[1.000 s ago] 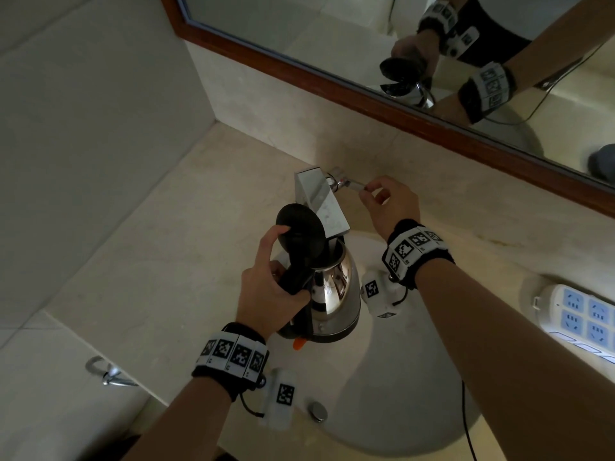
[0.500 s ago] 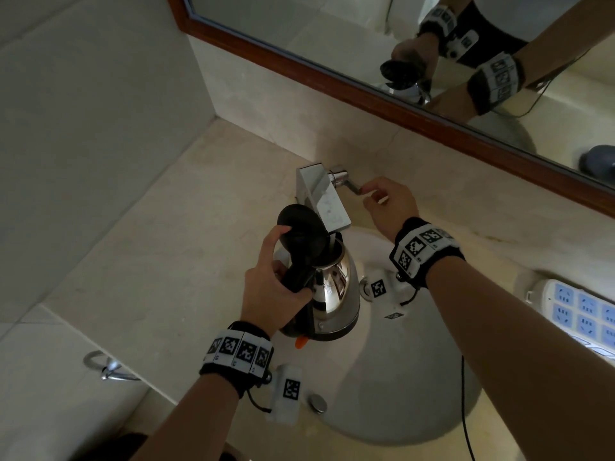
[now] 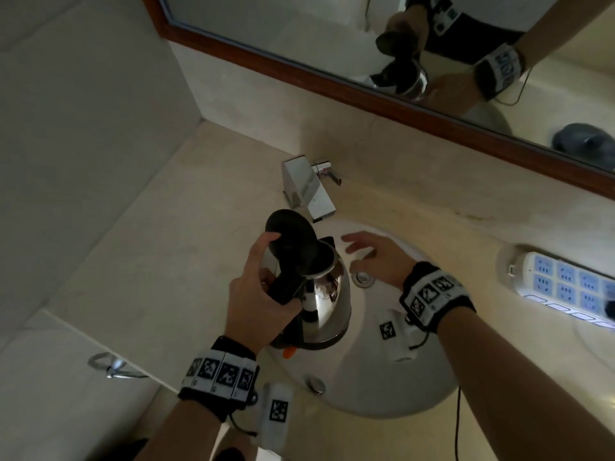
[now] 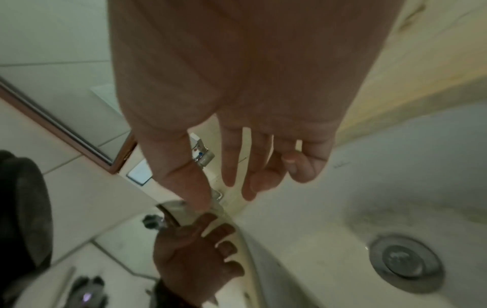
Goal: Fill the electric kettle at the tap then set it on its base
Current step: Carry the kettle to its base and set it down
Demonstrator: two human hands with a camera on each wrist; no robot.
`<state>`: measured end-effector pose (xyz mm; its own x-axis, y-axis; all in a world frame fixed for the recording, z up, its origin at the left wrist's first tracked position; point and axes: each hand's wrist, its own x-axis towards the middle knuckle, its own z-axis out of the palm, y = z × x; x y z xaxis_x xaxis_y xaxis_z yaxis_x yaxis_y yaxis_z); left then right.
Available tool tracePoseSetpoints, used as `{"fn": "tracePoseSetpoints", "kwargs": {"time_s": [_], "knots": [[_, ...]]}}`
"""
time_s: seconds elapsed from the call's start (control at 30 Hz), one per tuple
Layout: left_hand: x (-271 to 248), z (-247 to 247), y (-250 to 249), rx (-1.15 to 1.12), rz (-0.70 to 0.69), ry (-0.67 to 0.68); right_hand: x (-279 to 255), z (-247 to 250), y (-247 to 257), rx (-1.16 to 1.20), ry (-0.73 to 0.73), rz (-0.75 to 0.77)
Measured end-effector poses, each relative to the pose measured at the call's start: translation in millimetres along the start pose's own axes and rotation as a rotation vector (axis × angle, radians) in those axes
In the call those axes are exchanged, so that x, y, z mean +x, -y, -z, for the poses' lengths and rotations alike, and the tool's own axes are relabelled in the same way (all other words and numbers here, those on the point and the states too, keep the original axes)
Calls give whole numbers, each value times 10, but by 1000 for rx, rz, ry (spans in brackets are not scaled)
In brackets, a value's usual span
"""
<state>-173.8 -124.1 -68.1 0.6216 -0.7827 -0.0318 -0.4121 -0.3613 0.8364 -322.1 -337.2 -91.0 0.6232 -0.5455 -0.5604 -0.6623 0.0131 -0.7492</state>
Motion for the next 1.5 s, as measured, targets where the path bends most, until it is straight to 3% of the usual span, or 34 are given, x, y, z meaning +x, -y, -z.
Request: {"fn": "tracePoseSetpoints", "kwargs": {"time_s": [0.13,0.27,0.4,0.63,0.73,0.97,1.13,1.3,1.5], "knots": [[-203,205,-234,35,-115,18,-314,-117,-192,11,93,-15],[-388,406,-506,71,-271,44,-629,-117,-311,47,42,67],[-565,528,-814,88,-323,58,-1071,-108,-261,102,29,178],[-760,448,-1431,63,-454,121,-1980,37,-201,119,-184,319],[-856,213,-1700,58,-533,178,-2389,155,-345,172,-356,378],[-1114,-636,-2136,-43,-731,432,-3250,240,-984,375,-694,170],[-1481,-1254,-2346,-214,-720,566,-3824,208,-1383,426,-978,141],[-1709,-1748,-2488,-346,-779,740,-4177,197,-1671,414,-1158,95],[-1811,-2337,-2351,-378,-798,819,-4140,211,-2228,378,-1242,-11]]}}
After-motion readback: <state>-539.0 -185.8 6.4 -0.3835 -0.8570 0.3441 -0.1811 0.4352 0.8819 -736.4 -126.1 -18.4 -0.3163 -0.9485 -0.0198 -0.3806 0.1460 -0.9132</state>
